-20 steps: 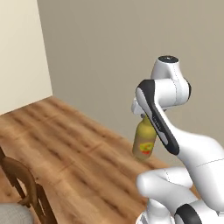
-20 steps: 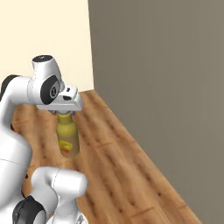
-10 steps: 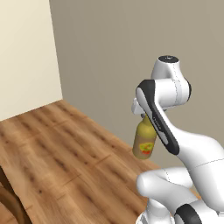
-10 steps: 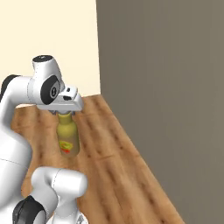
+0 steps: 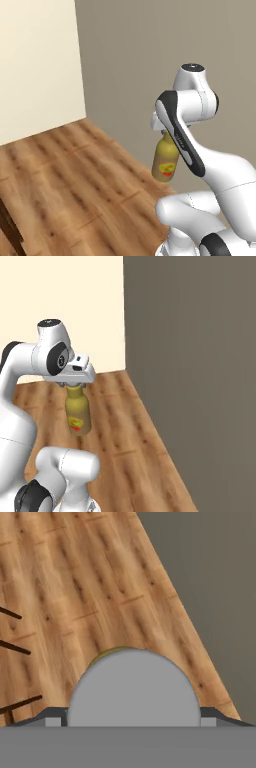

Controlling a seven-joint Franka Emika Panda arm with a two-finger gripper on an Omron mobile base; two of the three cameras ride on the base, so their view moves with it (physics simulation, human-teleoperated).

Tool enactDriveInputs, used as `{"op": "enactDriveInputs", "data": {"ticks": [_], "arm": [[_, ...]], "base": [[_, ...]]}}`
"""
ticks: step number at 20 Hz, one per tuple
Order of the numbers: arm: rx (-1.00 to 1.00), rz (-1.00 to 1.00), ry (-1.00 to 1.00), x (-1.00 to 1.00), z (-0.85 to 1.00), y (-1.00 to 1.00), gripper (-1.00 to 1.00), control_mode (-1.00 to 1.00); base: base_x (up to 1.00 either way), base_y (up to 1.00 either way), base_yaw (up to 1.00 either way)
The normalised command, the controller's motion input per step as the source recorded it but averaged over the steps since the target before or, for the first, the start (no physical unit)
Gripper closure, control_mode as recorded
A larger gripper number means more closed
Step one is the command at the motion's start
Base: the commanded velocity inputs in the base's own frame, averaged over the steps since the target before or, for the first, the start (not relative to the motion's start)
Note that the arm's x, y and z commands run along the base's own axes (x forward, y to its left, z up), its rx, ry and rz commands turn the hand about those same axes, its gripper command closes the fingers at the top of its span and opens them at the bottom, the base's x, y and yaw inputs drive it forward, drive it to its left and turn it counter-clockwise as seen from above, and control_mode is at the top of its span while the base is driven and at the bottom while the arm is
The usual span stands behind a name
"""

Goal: There is a wine glass and glass cup on the dining counter. Place the wine bottle next to the wine glass and the juice bottle next to the glass cup.

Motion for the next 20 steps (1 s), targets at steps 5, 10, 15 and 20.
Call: {"op": "enactDriveInputs", "data": {"ticks": [5,10,15,20], "arm": [[0.0,0.0,0.0,0.0,0.0,0.0,1.0,1.0],[0.0,0.0,0.0,0.0,0.0,0.0,1.0,1.0],[0.0,0.0,0.0,0.0,0.0,0.0,1.0,1.0],[0.0,0.0,0.0,0.0,0.0,0.0,1.0,1.0]], "base": [[0.78,-0.13,0.24],[0.77,-0.14,0.23],[0.77,-0.14,0.24],[0.75,-0.14,0.27]]}}
